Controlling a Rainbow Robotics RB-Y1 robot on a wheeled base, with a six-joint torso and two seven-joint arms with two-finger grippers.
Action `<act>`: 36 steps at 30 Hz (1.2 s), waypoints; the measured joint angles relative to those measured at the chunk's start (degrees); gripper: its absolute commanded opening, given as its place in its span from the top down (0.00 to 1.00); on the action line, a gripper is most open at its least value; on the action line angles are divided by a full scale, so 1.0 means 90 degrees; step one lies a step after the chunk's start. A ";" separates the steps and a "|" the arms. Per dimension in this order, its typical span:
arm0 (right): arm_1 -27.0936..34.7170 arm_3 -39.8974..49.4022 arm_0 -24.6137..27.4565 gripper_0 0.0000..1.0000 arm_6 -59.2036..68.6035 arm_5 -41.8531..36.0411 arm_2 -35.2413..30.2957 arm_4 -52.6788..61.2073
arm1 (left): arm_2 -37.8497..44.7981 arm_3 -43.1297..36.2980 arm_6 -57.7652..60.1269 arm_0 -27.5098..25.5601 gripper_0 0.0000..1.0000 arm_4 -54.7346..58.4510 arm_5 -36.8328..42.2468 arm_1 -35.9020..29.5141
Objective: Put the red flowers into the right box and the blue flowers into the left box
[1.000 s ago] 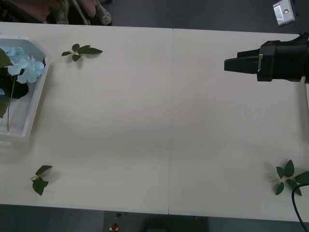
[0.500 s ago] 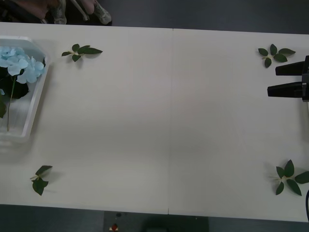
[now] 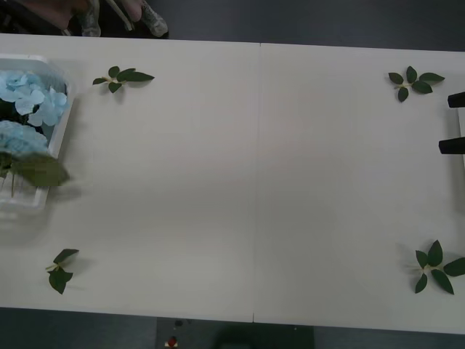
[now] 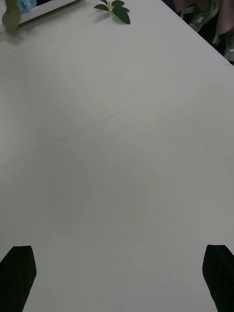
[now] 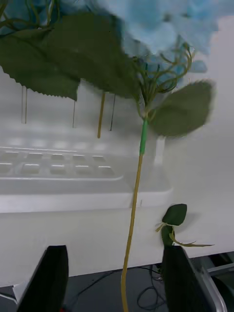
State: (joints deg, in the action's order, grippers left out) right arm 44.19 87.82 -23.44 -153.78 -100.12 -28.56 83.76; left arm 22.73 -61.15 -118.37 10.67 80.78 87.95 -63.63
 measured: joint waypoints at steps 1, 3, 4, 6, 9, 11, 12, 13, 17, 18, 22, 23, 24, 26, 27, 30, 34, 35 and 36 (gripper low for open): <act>0.0000 -0.0011 0.0000 0.00 0.0000 -0.0068 -0.0016 0.0002 | 0.0000 0.0068 -0.0052 0.0000 0.34 0.0092 -0.0005 0.0000; 0.0000 -0.0113 0.0000 0.00 0.0000 -0.0186 -0.0067 0.0074 | 0.0000 0.0282 -0.0145 0.0000 0.32 0.0308 -0.0061 0.0000; 0.0000 -0.0206 0.0000 0.00 0.0000 -0.0191 -0.0094 0.0160 | 0.0000 0.0416 -0.0280 0.0000 0.32 0.0421 -0.0134 0.0000; 0.0001 -0.0432 0.0000 0.00 0.0000 -0.0190 -0.0135 0.0324 | 0.0002 0.0653 -0.0729 0.0000 0.30 0.0639 -0.0265 0.0000; 0.0006 -0.0745 0.0000 0.00 0.0000 -0.0191 -0.0144 0.0494 | 0.0053 0.0850 -0.1477 -0.0021 0.29 0.1129 -0.0301 -0.0005; 0.0008 -0.0852 0.0000 0.00 0.0000 -0.0192 -0.0144 0.0565 | 0.0134 0.0794 -0.1680 -0.0152 0.30 0.1795 -0.0301 -0.0060; 0.0014 -0.0877 0.0000 0.00 0.0000 -0.0192 -0.0143 0.0573 | 0.0176 0.0697 -0.1684 -0.0271 0.30 0.2201 -0.0302 -0.0118; 0.0023 -0.0891 0.0000 0.00 0.0000 -0.0192 -0.0143 0.0573 | 0.0218 0.0525 -0.1684 -0.0424 0.29 0.2631 -0.0322 -0.0194; 0.0103 -0.0892 0.0000 0.00 0.0000 -0.0193 -0.0143 0.0573 | 0.0307 -0.0841 -0.1684 -0.1106 0.29 0.3681 -0.1135 -0.0462; 0.0123 -0.0892 0.0000 0.00 0.0000 -0.0193 -0.0143 0.0573 | 0.0291 -0.1230 -0.1684 -0.1217 0.29 0.3805 -0.1468 -0.0488; 0.0143 -0.0892 0.0000 0.00 0.0000 -0.0193 -0.0143 0.0573 | -0.0250 -0.2676 -0.1672 -0.1318 0.29 0.4040 -0.3303 -0.0494; 0.0143 -0.0892 0.0000 0.00 0.0000 -0.0193 -0.0143 0.0573 | -0.0492 -0.2948 -0.1649 -0.1283 0.29 0.4030 -0.3677 -0.0489; 0.0143 -0.0892 0.0000 0.00 0.0000 -0.0193 -0.0143 0.0573 | -0.0764 -0.3158 -0.1576 -0.1219 0.29 0.3961 -0.3990 -0.0461; 0.0143 -0.0892 0.0000 0.00 0.0000 -0.0193 -0.0142 0.0573 | -0.1312 -0.3447 -0.1245 -0.1002 0.29 0.3567 -0.4463 -0.0309; 0.0143 -0.0892 0.0000 0.00 0.0000 -0.0193 -0.0142 0.0573 | -0.1584 -0.3529 -0.1071 -0.0826 0.29 0.3213 -0.4582 -0.0169; 0.0143 -0.0892 0.0000 0.00 0.0000 -0.0194 -0.0142 0.0573 | -0.2231 -0.3564 -0.0935 -0.0206 0.29 0.2233 -0.4611 0.0391; 0.0143 -0.0892 -0.0001 0.00 0.0000 -0.0194 -0.0142 0.0573 | -0.2905 -0.3637 -0.0935 0.0537 0.29 0.1176 -0.4611 0.0954; 0.0143 -0.0892 -0.0001 0.00 0.0000 -0.0195 -0.0142 0.0573 | -0.3124 -0.3699 -0.0935 0.0727 0.29 0.1007 -0.4612 0.1010; 0.0143 -0.0892 -0.0001 0.00 0.0000 -0.0195 -0.0142 0.0573 | -0.3348 -0.3773 -0.0935 0.0909 0.30 0.0904 -0.4623 0.1031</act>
State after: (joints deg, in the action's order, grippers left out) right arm 45.48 79.79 -23.45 -153.79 -101.87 -29.83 88.92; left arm -7.40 -95.11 -126.78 18.84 88.92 46.34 -54.35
